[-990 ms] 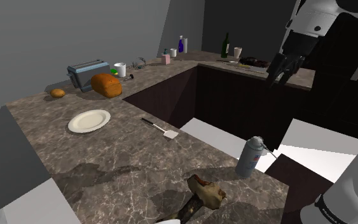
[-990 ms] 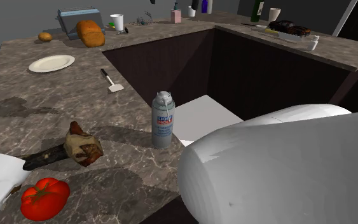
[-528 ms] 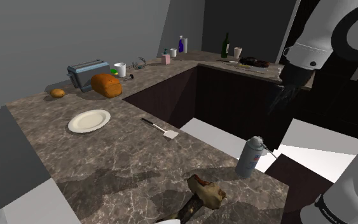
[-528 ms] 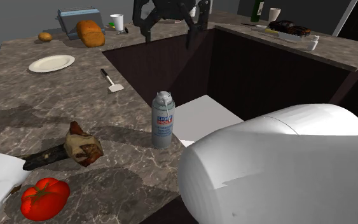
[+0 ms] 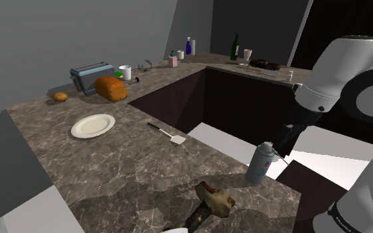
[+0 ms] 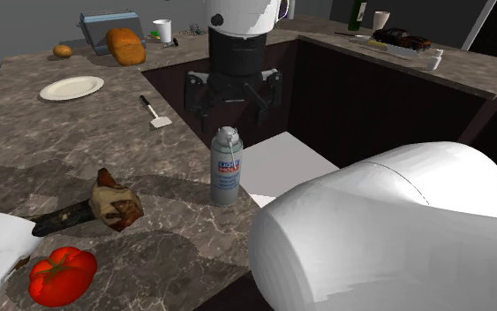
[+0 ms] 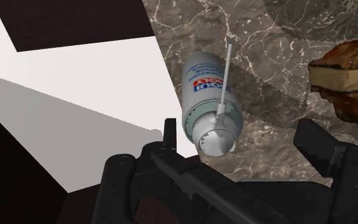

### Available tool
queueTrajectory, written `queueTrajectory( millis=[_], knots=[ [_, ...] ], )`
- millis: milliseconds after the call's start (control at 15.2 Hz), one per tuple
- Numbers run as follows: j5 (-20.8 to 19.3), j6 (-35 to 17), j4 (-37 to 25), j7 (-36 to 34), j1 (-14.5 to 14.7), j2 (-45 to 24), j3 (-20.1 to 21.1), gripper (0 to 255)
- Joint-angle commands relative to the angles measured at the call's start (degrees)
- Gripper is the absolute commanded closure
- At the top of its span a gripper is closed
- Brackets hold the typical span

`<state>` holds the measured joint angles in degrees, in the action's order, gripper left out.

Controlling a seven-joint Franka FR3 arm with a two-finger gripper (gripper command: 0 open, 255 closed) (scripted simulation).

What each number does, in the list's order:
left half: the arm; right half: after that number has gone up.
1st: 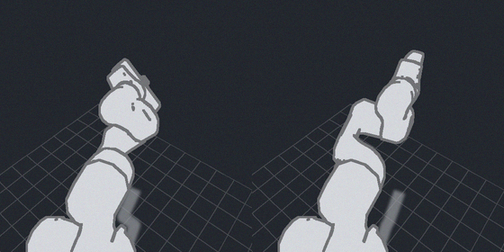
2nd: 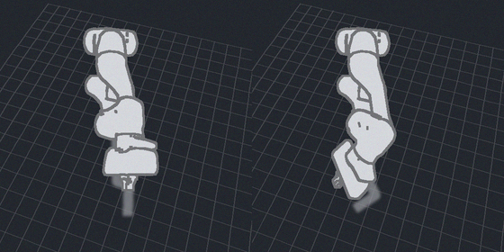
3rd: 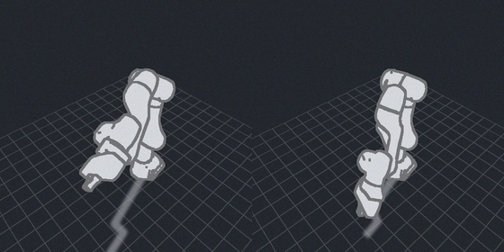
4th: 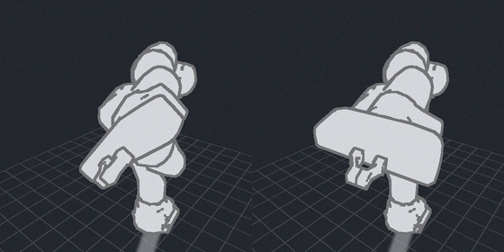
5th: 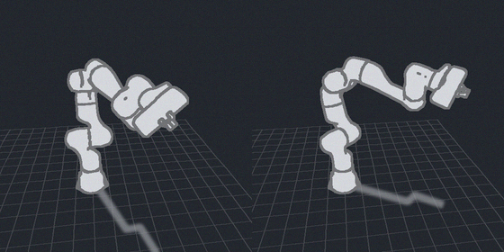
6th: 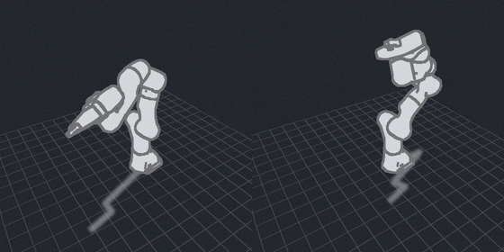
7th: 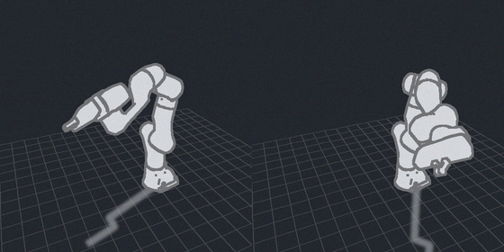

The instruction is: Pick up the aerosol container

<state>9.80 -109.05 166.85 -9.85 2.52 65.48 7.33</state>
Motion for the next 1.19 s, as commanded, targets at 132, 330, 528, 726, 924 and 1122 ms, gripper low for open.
queueTrajectory(
  millis=[132,330,528,726,924,1122],
  knots=[
    [1.1,-3.5,4.2,-0.7,1.0,0.7,1.5,0],
    [1.6,-6.1,6.3,-0.7,1.3,0.3,1.8,0],
    [1.9,-7.5,7.4,-0.6,1.5,-0.1,2.1,0],
    [1.9,-7.4,7.3,-0.8,1.6,-0.1,2.2,255],
    [1.9,-7.4,7.3,-0.8,1.6,-0.1,2.2,255],
    [1.9,-7.4,7.3,-0.8,1.6,0.0,2.1,255]
  ],
)
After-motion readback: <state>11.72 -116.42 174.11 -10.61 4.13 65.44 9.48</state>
